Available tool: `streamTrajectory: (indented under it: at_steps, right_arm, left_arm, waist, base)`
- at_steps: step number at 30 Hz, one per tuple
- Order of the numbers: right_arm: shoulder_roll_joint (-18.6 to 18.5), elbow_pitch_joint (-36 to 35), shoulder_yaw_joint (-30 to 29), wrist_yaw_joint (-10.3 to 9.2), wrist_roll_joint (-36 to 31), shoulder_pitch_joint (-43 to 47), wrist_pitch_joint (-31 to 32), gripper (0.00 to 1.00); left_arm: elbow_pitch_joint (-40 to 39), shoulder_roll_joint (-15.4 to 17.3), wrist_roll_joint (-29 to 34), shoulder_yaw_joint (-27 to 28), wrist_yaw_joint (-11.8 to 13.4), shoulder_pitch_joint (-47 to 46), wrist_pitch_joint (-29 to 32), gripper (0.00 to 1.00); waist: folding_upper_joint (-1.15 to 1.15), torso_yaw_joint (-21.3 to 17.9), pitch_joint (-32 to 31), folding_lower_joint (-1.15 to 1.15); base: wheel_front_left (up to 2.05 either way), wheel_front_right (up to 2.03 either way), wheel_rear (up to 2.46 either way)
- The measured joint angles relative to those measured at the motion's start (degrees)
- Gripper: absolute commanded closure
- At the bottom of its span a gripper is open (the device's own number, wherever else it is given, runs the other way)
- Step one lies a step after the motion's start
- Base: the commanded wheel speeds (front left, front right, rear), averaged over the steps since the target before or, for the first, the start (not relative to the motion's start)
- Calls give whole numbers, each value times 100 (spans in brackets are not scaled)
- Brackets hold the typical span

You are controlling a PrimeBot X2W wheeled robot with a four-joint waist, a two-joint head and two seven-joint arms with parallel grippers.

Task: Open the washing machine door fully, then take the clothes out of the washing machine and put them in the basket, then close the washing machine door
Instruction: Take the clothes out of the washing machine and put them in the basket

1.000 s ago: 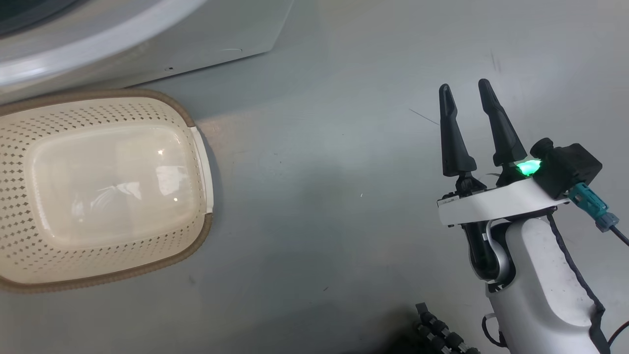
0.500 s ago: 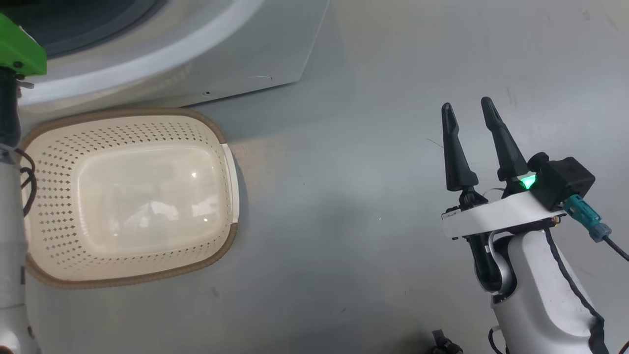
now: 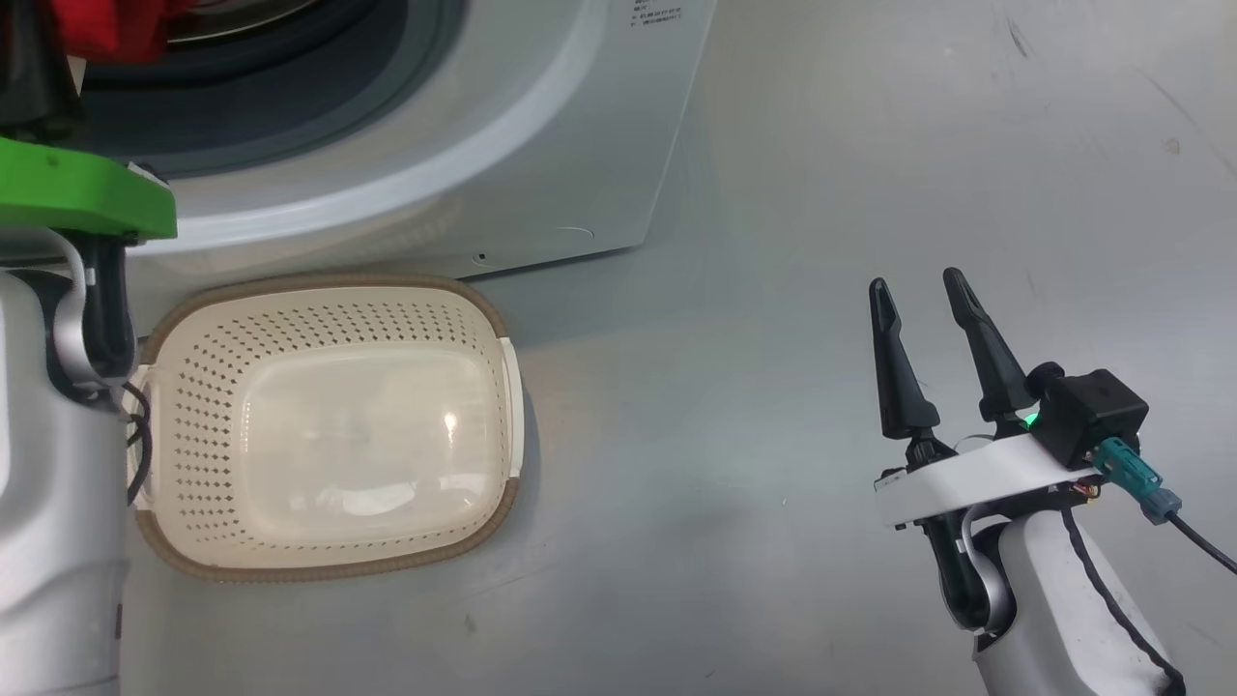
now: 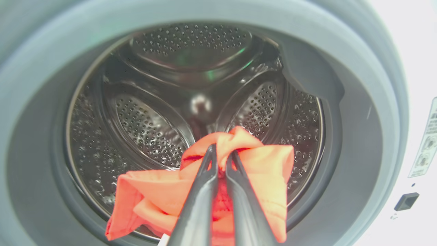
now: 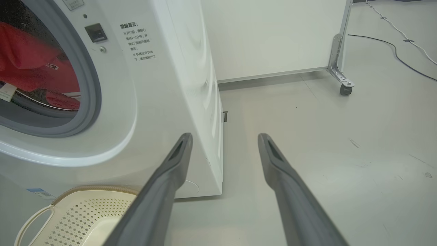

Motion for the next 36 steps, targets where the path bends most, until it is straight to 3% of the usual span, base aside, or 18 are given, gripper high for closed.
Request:
streamTrajectory:
  at_steps: [9, 36]
  right_arm:
    - [-1, 49, -9, 1, -178, 263, 0, 0]
    - [-137, 120, -32, -34, -612, 930, 0, 0]
  left_arm:
    - [-391, -66, 293, -132, 164, 599, -285, 100]
    - [-1718, -256, 628, -405, 625, 2387, -296, 100]
  waist:
    - [0, 190, -505, 0]
    - [0, 595, -1492, 0]
  base:
    - [0, 0, 0]
    - [0, 0, 0]
